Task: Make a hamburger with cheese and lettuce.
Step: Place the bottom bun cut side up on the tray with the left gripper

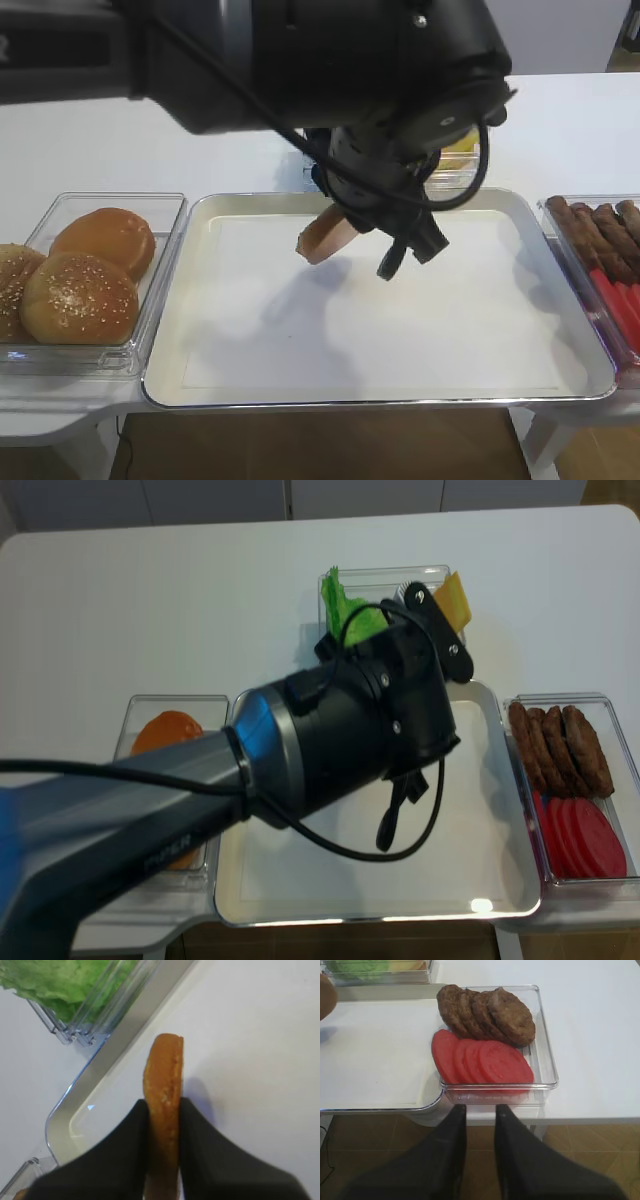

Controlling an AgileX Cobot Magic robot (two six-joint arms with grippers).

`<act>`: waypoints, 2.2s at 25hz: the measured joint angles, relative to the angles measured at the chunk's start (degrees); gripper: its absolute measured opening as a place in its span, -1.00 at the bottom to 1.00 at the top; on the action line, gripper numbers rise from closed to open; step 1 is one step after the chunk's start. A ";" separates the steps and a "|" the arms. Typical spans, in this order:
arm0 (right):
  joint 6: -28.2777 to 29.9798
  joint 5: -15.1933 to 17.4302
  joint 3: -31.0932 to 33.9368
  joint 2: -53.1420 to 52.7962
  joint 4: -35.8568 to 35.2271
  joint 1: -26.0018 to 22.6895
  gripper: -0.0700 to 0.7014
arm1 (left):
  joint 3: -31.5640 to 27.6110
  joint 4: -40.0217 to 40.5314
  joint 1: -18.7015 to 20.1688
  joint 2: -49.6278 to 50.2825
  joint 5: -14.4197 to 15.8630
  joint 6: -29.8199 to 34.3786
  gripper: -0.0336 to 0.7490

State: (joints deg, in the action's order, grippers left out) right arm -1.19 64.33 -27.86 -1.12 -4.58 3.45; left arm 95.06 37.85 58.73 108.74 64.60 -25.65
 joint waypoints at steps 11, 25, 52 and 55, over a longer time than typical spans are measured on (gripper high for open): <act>0.10 0.00 0.00 0.00 0.00 0.00 -0.42 | 0.00 0.95 0.81 1.27 1.17 -3.32 -0.62; 0.10 0.00 0.00 0.00 0.00 0.00 -0.42 | 0.00 1.24 1.29 2.84 1.51 -4.67 -0.62; 0.10 0.00 0.00 0.00 0.00 0.00 -0.42 | 0.00 -0.27 1.29 3.39 1.97 -4.80 -0.18; 0.10 0.00 0.00 0.00 0.00 0.00 -0.42 | 0.00 -0.75 1.67 3.39 1.97 -4.80 -0.15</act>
State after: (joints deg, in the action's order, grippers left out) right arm -1.08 64.33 -27.86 -1.12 -4.58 3.45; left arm 95.06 37.10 60.40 112.13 66.57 -30.45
